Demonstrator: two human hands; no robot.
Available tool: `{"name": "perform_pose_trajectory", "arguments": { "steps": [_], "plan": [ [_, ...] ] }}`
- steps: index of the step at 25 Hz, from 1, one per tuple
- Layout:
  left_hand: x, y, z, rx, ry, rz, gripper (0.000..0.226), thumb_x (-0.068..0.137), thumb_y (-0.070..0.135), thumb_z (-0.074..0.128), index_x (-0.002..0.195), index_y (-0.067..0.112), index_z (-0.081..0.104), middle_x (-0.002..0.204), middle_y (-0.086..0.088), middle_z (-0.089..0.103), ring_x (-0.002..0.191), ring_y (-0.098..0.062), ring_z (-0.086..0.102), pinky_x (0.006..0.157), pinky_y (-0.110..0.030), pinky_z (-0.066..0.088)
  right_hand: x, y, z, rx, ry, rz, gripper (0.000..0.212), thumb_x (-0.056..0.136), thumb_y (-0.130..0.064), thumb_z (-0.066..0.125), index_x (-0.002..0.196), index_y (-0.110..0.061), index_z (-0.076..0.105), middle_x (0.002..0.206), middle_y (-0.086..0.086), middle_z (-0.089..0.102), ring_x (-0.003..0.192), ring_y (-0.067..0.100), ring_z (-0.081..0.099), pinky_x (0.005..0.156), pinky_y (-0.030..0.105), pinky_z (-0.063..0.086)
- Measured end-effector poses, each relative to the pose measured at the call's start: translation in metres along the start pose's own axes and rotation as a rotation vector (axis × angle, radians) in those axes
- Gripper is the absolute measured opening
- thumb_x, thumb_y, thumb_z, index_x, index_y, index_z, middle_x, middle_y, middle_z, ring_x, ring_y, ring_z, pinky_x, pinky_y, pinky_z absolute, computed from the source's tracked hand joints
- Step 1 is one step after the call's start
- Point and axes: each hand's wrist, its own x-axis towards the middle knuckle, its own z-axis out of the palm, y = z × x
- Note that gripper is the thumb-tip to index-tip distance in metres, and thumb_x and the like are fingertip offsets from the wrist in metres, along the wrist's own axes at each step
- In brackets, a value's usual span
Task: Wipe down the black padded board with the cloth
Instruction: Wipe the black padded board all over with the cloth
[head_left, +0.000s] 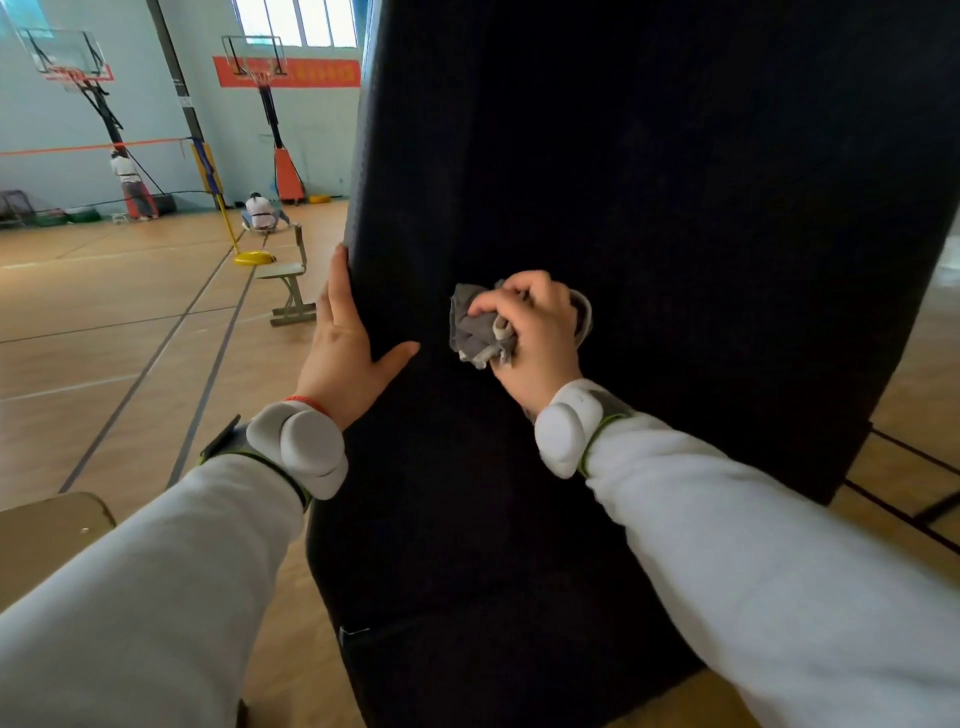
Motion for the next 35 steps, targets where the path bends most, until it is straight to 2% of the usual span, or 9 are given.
{"name": "perform_pose_trajectory", "arguments": {
  "steps": [5,6,10,13,17,22,24,27,35],
  "plan": [
    [0.0,0.002,-0.003,-0.012,-0.028,-0.035,0.112,0.077,0.017,0.074,0.147,0.015,-0.014,0.155,-0.013,0.002,0.142,-0.025,0.01,0.112,-0.032,0.013,-0.009,-0.001,-0.013,0.058,-0.188,-0.019,0.019,0.072,-0.011,0.068,0.088,-0.02,0.071,0.099,0.002,0.054,0.094,0.024,0.048,0.083,0.048,0.041],
    [0.0,0.003,-0.004,-0.013,-0.033,-0.04,0.112,0.078,0.017,0.074,0.147,0.016,-0.014,0.155,-0.013,0.002,0.142,-0.026,0.011,0.113,-0.034,0.014,0.002,-0.002,-0.021,0.066,-0.156,-0.015,0.02,0.072,-0.008,0.068,0.089,-0.019,0.072,0.098,0.002,0.055,0.093,0.024,0.049,0.082,0.049,0.043],
    [0.001,0.001,-0.004,-0.011,-0.032,-0.054,0.111,0.078,0.019,0.073,0.147,0.018,-0.014,0.155,-0.012,0.003,0.142,-0.026,0.011,0.113,-0.036,0.015,0.056,-0.003,-0.035,0.028,0.21,0.053,0.03,0.07,-0.006,0.065,0.095,-0.02,0.07,0.103,0.007,0.056,0.094,0.026,0.052,0.082,0.046,0.044],
    [0.002,0.0,-0.003,0.004,-0.036,-0.043,0.112,0.078,0.02,0.073,0.147,0.018,-0.015,0.155,-0.012,0.002,0.142,-0.026,0.01,0.113,-0.037,0.015,0.055,-0.01,-0.016,-0.026,0.236,0.124,0.034,0.068,-0.004,0.068,0.096,-0.023,0.068,0.105,0.007,0.053,0.096,0.027,0.05,0.083,0.044,0.043],
    [0.001,-0.002,0.0,-0.001,-0.016,-0.028,0.114,0.077,0.017,0.074,0.147,0.014,-0.015,0.155,-0.014,0.002,0.142,-0.027,0.008,0.115,-0.039,0.014,0.002,-0.001,0.002,-0.041,-0.002,-0.029,0.035,0.064,-0.006,0.073,0.094,-0.022,0.068,0.103,0.007,0.052,0.093,0.029,0.049,0.079,0.04,0.04],
    [-0.021,-0.01,0.003,0.027,-0.069,-0.121,0.111,0.078,0.017,0.074,0.147,0.015,-0.014,0.154,-0.015,0.006,0.141,-0.029,0.013,0.113,-0.04,0.018,-0.031,0.006,-0.005,0.035,-0.271,-0.072,0.02,0.07,-0.009,0.072,0.088,-0.02,0.071,0.097,0.003,0.053,0.092,0.025,0.048,0.079,0.05,0.043],
    [-0.026,-0.018,0.006,-0.014,-0.092,-0.147,0.109,0.079,0.017,0.072,0.148,0.016,-0.012,0.155,-0.015,0.007,0.14,-0.029,0.015,0.112,-0.039,0.019,-0.006,0.002,-0.019,0.058,-0.167,-0.048,0.024,0.069,-0.005,0.068,0.09,-0.017,0.071,0.098,0.005,0.055,0.091,0.025,0.05,0.079,0.049,0.044],
    [-0.025,-0.024,0.009,-0.048,-0.084,-0.166,0.107,0.079,0.017,0.072,0.148,0.016,-0.011,0.155,-0.013,0.008,0.141,-0.028,0.015,0.112,-0.038,0.018,0.042,-0.01,-0.028,0.03,0.128,0.004,0.037,0.066,-0.004,0.067,0.098,-0.022,0.07,0.103,0.006,0.055,0.094,0.026,0.052,0.083,0.047,0.043],
    [-0.028,-0.022,0.012,-0.02,-0.045,-0.174,0.106,0.08,0.015,0.071,0.148,0.016,-0.011,0.154,-0.013,0.011,0.14,-0.025,0.017,0.11,-0.031,0.019,0.008,-0.008,0.005,-0.022,0.028,-0.049,0.039,0.065,-0.013,0.074,0.1,-0.03,0.066,0.105,0.0,0.049,0.096,0.016,0.042,0.087,0.035,0.033]
  ]
}}
